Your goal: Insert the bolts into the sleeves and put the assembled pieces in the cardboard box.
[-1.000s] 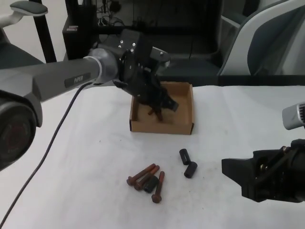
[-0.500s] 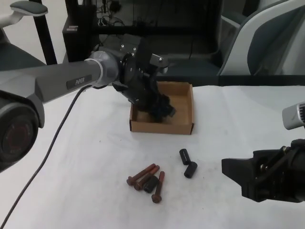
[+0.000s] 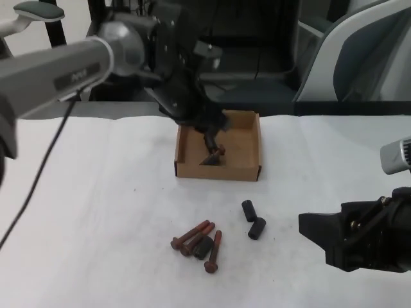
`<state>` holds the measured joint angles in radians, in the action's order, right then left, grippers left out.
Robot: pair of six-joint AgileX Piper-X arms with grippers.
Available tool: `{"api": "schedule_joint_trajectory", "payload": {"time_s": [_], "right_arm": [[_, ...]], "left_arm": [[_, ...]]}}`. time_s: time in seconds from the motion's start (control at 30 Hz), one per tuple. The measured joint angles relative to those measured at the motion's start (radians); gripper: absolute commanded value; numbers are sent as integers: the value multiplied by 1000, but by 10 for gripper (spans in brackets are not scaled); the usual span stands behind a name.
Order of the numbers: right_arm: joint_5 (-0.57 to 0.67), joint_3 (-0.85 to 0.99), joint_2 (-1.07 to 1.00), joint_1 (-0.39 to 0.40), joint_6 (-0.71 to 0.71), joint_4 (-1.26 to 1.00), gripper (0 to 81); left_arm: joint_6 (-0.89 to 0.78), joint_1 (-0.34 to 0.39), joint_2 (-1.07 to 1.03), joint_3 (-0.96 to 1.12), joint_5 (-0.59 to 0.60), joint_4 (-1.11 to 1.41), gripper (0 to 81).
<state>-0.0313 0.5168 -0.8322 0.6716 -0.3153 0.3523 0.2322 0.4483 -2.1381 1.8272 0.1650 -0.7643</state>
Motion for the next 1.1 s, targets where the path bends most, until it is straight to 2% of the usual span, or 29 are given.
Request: {"api": "schedule_joint_trajectory", "payload": {"time_s": [0.17, 0.43, 0.67, 0.93, 1.1], "right_arm": [[0, 0, 8, 0, 0, 0, 623], [0, 0, 68, 0, 0, 0, 623], [5, 0, 72, 0, 0, 0, 623], [70, 0, 72, 0, 0, 0, 623], [107, 0, 72, 0, 0, 4, 623]], "left_arm": [[0, -6, 91, -70, 0, -8, 491], [-28, -17, 394, -452, -6, 29, 491], [-95, -17, 782, -838, 8, 123, 491], [-105, -17, 1168, -1099, 9, 136, 491], [-127, -17, 1326, -1194, 15, 136, 491]]}}
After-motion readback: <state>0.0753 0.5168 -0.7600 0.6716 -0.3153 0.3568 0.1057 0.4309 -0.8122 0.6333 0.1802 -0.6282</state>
